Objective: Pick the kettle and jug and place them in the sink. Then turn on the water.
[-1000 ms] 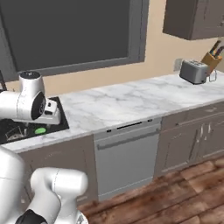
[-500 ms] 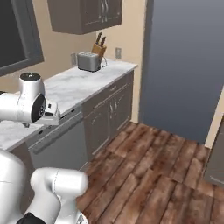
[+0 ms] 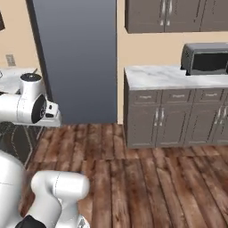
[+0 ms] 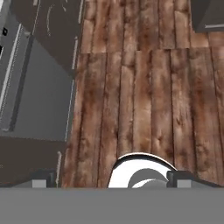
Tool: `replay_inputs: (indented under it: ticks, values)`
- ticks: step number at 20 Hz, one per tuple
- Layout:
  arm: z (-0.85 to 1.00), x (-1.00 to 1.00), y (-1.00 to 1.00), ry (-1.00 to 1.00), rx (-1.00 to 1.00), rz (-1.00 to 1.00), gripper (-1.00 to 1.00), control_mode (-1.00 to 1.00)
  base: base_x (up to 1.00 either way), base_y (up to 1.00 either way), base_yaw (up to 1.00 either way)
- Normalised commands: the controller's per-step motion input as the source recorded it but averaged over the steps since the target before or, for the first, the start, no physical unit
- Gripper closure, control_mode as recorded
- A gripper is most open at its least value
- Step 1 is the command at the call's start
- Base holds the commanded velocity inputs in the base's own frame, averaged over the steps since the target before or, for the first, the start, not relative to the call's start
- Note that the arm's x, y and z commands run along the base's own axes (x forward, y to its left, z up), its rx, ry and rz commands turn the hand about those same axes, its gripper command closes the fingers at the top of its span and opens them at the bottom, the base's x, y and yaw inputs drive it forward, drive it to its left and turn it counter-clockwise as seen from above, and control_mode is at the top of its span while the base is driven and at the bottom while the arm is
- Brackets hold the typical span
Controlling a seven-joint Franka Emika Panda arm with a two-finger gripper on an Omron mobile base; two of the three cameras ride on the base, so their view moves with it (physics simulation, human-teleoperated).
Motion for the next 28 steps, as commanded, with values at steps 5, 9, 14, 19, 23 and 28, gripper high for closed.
replay_inputs:
  ticks: [5, 9, 14, 19, 23, 28]
  values:
    - [0.0, 0.0, 0.0, 0.0, 0.0, 0.0, -1.0, 1.0, 0.0, -0.03, -0.91]
    - [0.0, 0.0, 0.0, 0.0, 0.0, 0.0, -1.0, 1.0, 0.0, -0.05, -0.85]
    - [0.0, 0.0, 0.0, 0.0, 0.0, 0.0, -1.0, 1.0, 0.0, -0.02, -0.81]
    - [0.0, 0.0, 0.0, 0.0, 0.0, 0.0, -1.0, 1.0, 0.01, -0.01, -0.78]
    - [0.0, 0.0, 0.0, 0.0, 0.0, 0.0, -1.0, 1.0, 0.77, 0.31, -0.17]
    - [0.0, 0.0, 0.0, 0.0, 0.0, 0.0, -1.0, 1.0, 0.99, -0.01, -0.05]
